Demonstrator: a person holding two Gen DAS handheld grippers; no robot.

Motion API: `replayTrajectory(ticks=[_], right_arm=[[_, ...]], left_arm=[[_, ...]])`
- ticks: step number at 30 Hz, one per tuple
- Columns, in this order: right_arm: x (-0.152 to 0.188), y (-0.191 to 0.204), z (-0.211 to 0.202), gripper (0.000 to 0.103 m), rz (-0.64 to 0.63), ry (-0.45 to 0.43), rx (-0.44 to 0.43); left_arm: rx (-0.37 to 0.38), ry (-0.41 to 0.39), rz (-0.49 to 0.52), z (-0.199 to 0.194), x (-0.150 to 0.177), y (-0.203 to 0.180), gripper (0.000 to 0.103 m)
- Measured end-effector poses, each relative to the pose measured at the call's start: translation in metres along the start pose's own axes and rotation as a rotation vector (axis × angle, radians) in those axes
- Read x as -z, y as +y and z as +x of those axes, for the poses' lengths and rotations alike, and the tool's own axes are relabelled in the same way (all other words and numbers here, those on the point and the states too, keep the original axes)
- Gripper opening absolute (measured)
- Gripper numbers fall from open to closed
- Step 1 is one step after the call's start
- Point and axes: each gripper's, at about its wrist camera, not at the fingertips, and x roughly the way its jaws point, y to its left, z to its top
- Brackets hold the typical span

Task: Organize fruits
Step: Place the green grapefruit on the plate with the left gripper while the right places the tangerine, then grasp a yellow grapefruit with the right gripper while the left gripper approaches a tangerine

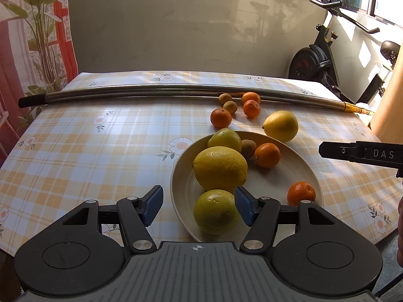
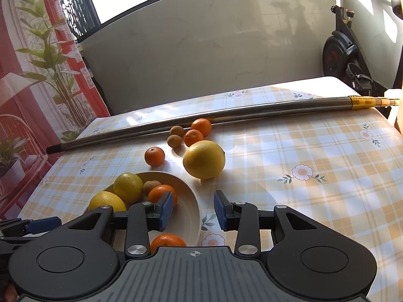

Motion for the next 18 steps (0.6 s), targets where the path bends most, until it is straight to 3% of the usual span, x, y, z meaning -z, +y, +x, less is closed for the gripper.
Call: replayTrajectory(ticks=[18], right_arm=[[-0.001,-0.005,-0.004,0.035,0.019,-0.016,-0.001]], left_arm=[[-0.049,-0.060,-0.065,-0.010,-0.008,0.010,0.065]])
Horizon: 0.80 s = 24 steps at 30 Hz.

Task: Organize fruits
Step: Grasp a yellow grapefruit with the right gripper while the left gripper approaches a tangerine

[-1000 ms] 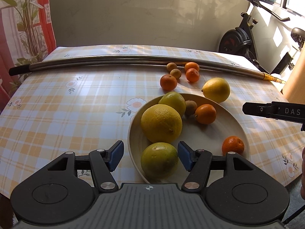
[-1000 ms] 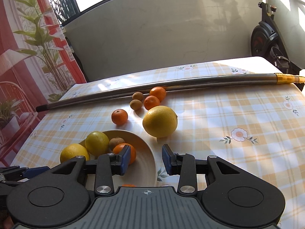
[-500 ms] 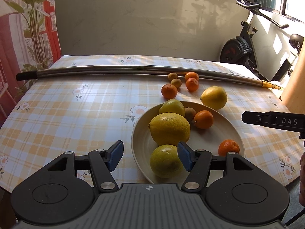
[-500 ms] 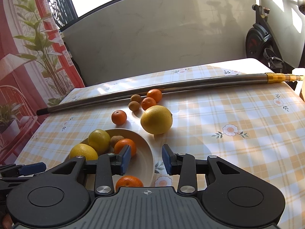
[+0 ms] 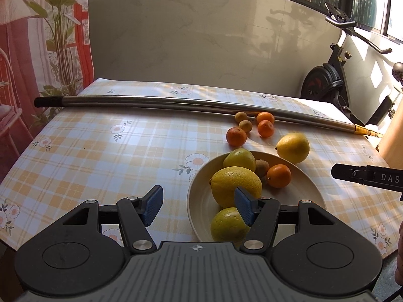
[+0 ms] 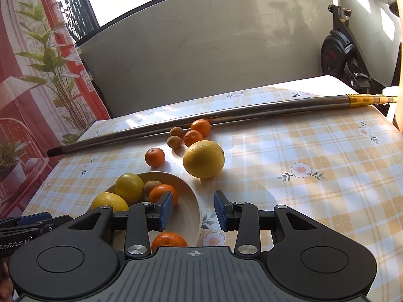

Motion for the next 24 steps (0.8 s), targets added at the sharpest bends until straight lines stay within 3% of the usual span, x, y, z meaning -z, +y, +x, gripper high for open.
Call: replayTrajectory(ticks=[17,24], right_arm=[[-0.030,-0.018,0.009,0.035,0.004,-0.040,0.054],[-0.043,-0.015,0.027,0.035,-0.033,-0.044,0.038]], left_arm=[[0.067,-0.007,-0.034,0.007,-0.062,0.032,0.065],[0.117,0.008,-0.079,0.019,-0.090,0.022,0.065]])
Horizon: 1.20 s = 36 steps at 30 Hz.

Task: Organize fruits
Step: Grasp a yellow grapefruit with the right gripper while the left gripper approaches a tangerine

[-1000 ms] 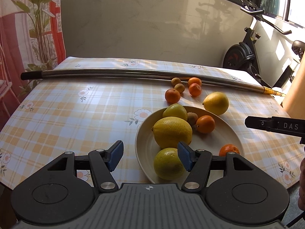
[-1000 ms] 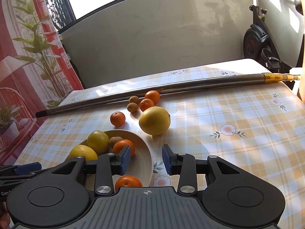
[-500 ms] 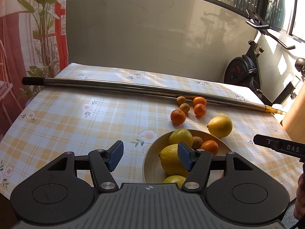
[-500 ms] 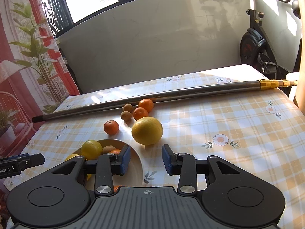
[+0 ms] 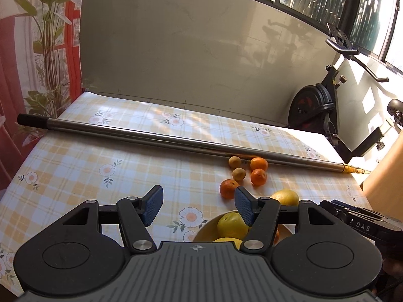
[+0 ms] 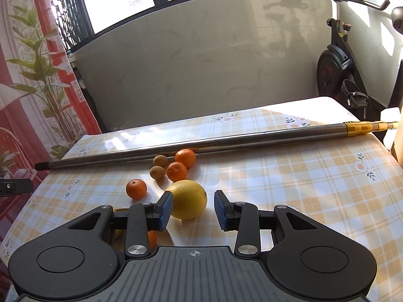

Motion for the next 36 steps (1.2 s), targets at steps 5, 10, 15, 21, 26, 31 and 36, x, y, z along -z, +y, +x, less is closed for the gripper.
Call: replayTrajectory(ticks=[5,10,15,21,26,31,36], right_arm=[[-0.009,-0.001,0.017,0.035,-0.028,0.022,0.004],[-0.014,-0.002,0.027,0.039,-0.009,0.018,0.001],[-0.014,-0.005,0.042,0.040,0.027,0.027,-0.020],[-0.009,-0.007,0.060,0.047,0.022,0.063,-0.021],[-0.007,-0.005,0.070,0.055,0.003,0.078,-0.024],[0.000,-0.003,0.074,0.057,-0.021,0.087,-0.034],[0.000,-0.007,0.084,0.061,-0.001,0.102,-0.040]], left_arm=[[0.033,-0.011,-0.005,0.014,-0.013,-0.012,0.065],[0.037,0.031,0.025,0.035,-0.016,-0.018,0.065],[0.006,0.071,0.047,0.054,-0.016,-0.016,0.065],[0.009,0.085,0.014,0.065,-0.016,-0.007,0.065],[-0.022,0.110,0.003,0.076,-0.012,0.000,0.065],[-0.017,0.124,0.002,0.083,-0.004,0.000,0.065],[0.000,0.133,-0.008,0.092,-0.001,-0.004,0.065]])
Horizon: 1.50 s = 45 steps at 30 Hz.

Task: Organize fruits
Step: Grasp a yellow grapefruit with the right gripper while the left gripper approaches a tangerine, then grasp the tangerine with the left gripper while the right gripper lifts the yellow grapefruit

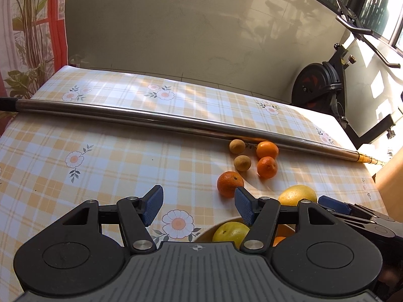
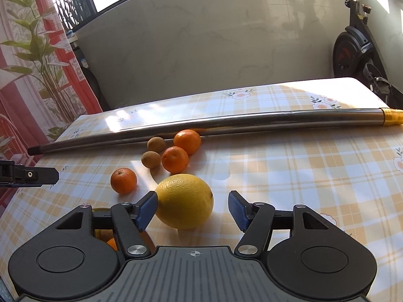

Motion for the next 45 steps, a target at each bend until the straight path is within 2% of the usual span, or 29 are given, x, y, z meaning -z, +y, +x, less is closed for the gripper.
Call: replayTrajectory(ticks=[8,14,18,20,23,28,32,34,38,40,43,45], right_arm=[[-0.007,0.006,0.014,0.062,-0.005,0.025,-0.046],[-0.005,0.003,0.020,0.062,0.022,0.050,-0.045],[-0.005,-0.001,0.030,0.062,0.035,0.100,-0.066],[-0.007,-0.005,0.035,0.057,0.046,0.121,-0.089],[-0.011,-0.010,0.035,0.056,0.067,0.125,-0.079],[-0.007,-0.021,0.025,0.056,0.076,0.095,-0.054],[-0.005,-0.033,0.016,0.056,0.092,0.082,-0.015],[-0.006,-0.038,0.013,0.056,0.092,0.085,-0.016],[-0.010,-0.046,-0.003,0.056,0.058,0.047,-0.004],[-0.011,-0.051,-0.006,0.056,0.062,0.040,0.004],[-0.014,-0.058,-0.006,0.056,0.088,0.036,-0.001],[-0.014,-0.058,-0.006,0.056,0.087,0.028,-0.003]], left_arm=[[0.022,0.008,-0.009,0.005,-0.004,-0.008,0.065],[0.034,0.034,-0.003,0.010,-0.005,-0.015,0.065],[0.044,0.078,0.001,0.016,-0.023,-0.014,0.065],[0.040,0.075,0.011,0.017,-0.035,-0.015,0.065],[0.038,0.067,0.008,0.023,-0.047,-0.018,0.065],[0.098,0.106,-0.005,0.050,-0.050,-0.034,0.063],[0.198,0.143,0.001,0.076,-0.058,-0.057,0.056],[0.219,0.140,0.015,0.087,-0.059,-0.066,0.047],[0.177,0.152,0.035,0.098,-0.055,-0.069,0.046],[0.150,0.173,0.023,0.103,-0.055,-0.062,0.046],[0.110,0.161,-0.004,0.102,-0.059,-0.049,0.046],[0.081,0.174,-0.038,0.104,-0.060,-0.040,0.050]])
